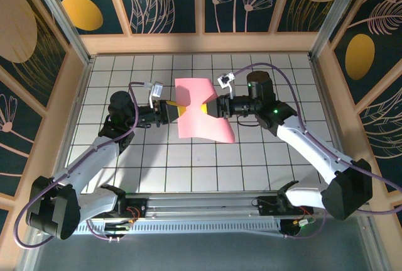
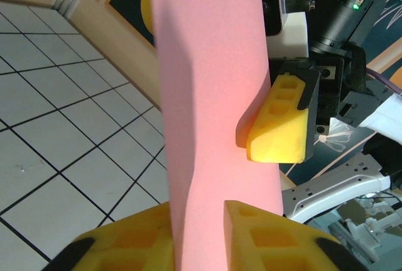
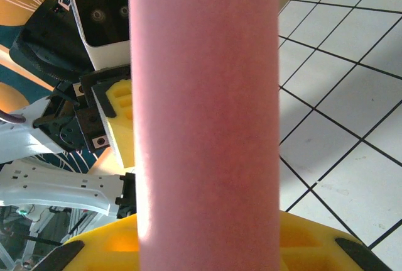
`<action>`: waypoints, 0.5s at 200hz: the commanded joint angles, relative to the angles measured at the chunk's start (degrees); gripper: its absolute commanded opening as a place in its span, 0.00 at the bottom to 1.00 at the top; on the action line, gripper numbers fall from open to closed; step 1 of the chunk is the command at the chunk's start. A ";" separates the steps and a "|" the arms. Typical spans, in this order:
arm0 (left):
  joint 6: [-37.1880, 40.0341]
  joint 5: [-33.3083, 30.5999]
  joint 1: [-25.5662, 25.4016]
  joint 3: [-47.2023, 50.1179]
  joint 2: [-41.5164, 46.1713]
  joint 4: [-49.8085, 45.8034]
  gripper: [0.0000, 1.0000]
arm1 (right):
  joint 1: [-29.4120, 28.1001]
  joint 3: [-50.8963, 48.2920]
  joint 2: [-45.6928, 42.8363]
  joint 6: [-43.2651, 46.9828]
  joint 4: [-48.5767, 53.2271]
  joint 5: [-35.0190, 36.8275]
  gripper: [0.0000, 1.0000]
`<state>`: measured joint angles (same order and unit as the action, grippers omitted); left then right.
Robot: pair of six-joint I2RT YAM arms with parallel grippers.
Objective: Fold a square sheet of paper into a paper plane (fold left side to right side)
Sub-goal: Place a square sheet of paper at the center of the table.
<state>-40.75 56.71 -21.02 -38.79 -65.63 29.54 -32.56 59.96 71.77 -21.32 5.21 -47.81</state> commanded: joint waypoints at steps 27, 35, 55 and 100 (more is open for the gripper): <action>3.02 -1.02 -0.28 -0.66 -0.42 -3.95 0.00 | 0.67 0.81 -1.24 1.43 1.45 1.73 0.39; 3.83 -2.18 -0.28 -0.96 -0.83 -6.51 0.00 | 0.80 0.93 -1.28 1.61 2.25 2.77 0.43; 6.18 -4.60 -0.32 -1.77 -3.19 -13.78 0.00 | 0.90 0.58 -1.37 1.56 4.27 6.05 0.55; 6.04 -6.59 -0.25 0.95 -10.93 -18.67 0.00 | 4.23 -3.69 0.15 -0.83 5.86 14.03 0.71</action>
<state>-36.05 51.79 -21.02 -39.27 -73.73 15.55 -29.41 59.02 71.77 -21.19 9.15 -39.79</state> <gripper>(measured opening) 0.045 0.684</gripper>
